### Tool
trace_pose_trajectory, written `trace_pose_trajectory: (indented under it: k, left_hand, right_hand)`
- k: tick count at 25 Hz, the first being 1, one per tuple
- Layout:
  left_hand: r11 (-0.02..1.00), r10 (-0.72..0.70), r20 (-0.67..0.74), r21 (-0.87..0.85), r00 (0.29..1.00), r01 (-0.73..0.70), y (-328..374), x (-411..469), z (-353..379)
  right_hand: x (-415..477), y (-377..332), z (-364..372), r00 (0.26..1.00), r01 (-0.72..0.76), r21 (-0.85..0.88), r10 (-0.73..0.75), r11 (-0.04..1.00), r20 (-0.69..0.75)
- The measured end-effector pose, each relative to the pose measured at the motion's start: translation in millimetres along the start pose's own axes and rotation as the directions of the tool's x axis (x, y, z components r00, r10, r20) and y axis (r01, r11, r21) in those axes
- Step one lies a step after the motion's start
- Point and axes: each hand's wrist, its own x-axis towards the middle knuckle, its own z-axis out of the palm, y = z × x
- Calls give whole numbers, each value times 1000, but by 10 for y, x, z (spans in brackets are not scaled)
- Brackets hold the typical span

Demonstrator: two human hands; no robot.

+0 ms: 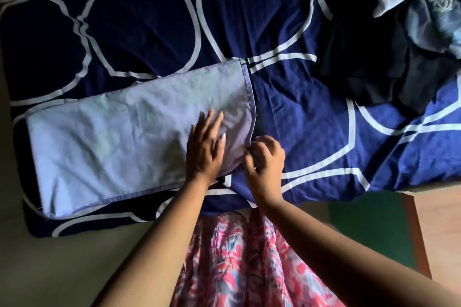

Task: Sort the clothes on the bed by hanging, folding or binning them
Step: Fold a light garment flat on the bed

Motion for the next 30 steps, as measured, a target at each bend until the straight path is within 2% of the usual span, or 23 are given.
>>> trace_pose_trajectory:
  k: [2,4,5,6,7,8,9,10,11,12,13,14,16,18,20,21,23,25,26,27,28,29,30]
  left_hand:
    - [984,178,118,-32,977,-175,-17,-223,-11]
    - [975,213,242,19,947,-223,-71,-408,25]
    - [988,145,208,13,967,-151,-57,-473,36]
    - [996,-29,121,-85,992,40,6,-479,10]
    - [924,-300,30,-239,953,299,95,-436,-51]
    - [791,-532,-2,-358,847,496,155,-374,-110]
    - [688,-653,-24,-437,757,580,194,-313,-172]
    - [653,-679,-38,-486,733,580,194,-281,-227]
    - [645,-664,-33,-530,747,550,178,-279,-278]
    - [638,-637,-7,-565,770,523,178,-274,-329]
    - [643,-605,18,-578,796,502,154,-280,-356]
    - [662,-571,32,-572,820,484,121,-282,-372]
    - [717,-509,37,-534,860,447,46,-328,-351]
    - [762,-455,54,-492,889,420,41,-376,-308]
    - [823,-387,161,-385,908,419,43,-413,-258]
    - [829,-367,261,-343,893,441,87,-407,-253]
    - [813,-372,379,-308,847,495,190,-374,-303]
    - [717,-493,252,-425,833,553,158,-303,-301]
    - [673,-548,121,-524,828,522,84,-285,-305]
    - [565,-599,132,-630,790,533,100,-261,-384]
    - [610,-637,-19,-623,771,489,111,-247,-378]
    - [624,-650,-82,-626,755,469,96,-212,-405]
    - [650,-632,-112,-615,767,446,87,-196,-427]
  right_hand:
    - [-4,-148,63,996,-79,-49,81,996,36]
    - [-30,-290,106,989,-26,6,25,1000,144]
    - [-61,-342,129,974,54,57,-65,997,216]
    - [-93,-378,143,951,127,86,-146,988,271]
    - [-108,-372,145,944,162,80,-178,984,278]
    - [-94,-322,141,967,134,42,-140,990,214]
    - [-64,-231,139,995,39,-8,-38,999,95]
    - [-29,-118,124,992,-122,-55,120,991,-32]
    - [7,-13,94,952,-299,-83,290,951,-100]
    - [35,80,76,900,-435,-108,426,894,-96]
    - [55,138,70,866,-500,-144,495,854,-71]
    - [59,162,84,864,-501,-186,501,845,-51]
    - [53,110,116,898,-437,-211,437,874,-47]
    - [69,-8,112,897,-441,-177,429,880,-105]
    - [58,-143,127,910,-412,-213,388,886,-149]
    - [48,-242,145,942,-332,-231,309,915,-128]
    - [-27,-475,197,999,-27,-143,32,989,37]
    - [-135,-605,243,961,214,6,-212,977,177]
    - [-153,-610,238,955,218,71,-228,973,191]
    - [-148,-572,231,977,120,142,-142,983,161]
    - [-128,-495,221,993,-51,201,29,978,113]
    - [-93,-410,208,969,-246,222,232,944,85]
    - [-38,-332,202,915,-404,201,396,893,80]
